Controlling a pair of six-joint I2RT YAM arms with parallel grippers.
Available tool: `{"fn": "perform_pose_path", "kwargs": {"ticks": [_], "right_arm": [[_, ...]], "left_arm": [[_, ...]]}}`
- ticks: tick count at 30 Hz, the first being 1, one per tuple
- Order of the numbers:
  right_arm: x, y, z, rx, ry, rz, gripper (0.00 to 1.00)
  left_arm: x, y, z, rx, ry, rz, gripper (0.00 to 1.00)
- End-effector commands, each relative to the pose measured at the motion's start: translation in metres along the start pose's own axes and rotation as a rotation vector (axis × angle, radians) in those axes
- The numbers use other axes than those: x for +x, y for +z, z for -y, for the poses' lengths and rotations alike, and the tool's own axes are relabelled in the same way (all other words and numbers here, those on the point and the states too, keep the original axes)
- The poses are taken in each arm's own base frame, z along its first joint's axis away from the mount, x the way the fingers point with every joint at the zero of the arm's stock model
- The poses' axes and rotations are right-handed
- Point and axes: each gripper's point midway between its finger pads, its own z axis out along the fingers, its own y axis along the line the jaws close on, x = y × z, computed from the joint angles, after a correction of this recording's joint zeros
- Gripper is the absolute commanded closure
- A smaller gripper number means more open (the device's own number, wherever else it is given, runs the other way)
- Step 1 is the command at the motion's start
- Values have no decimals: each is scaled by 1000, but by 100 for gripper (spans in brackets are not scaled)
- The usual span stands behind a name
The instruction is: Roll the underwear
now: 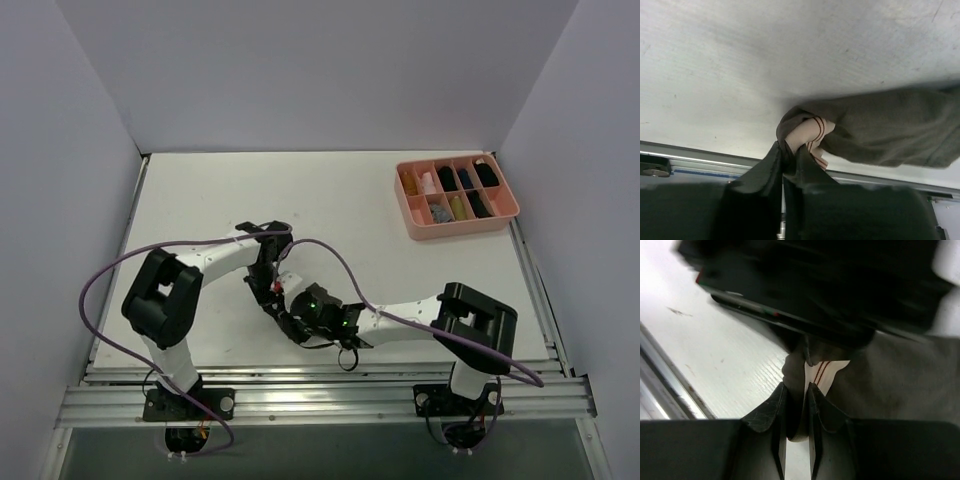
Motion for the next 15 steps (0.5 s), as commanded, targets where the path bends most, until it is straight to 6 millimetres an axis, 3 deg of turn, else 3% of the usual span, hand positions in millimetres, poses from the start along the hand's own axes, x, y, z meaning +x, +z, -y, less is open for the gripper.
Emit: {"fn": "perform_pose_path", "kwargs": {"ticks": [1,3,5,7,9,15], "right_arm": [[43,-3,26,-12,183,-59,100],[64,-6,27,-68,267,-75,100],[64,-6,32,-94,317,-47,100],[78,-10,31,-132,363,-69,100],[78,-7,36,-157,405,-57,100],[82,-11,54,-242,610,-9,100]], "left_arm": [[-7,-23,-19,50,-105,56,70],[-10,-25,-26,81,-134,74,64],[-17,-35,-32,117,-156,109,59],[-20,-41,-35,141,-147,143,55],[-27,-45,-29,189,-128,187,52],[-18,-51,-15,383,-91,221,48]]}}
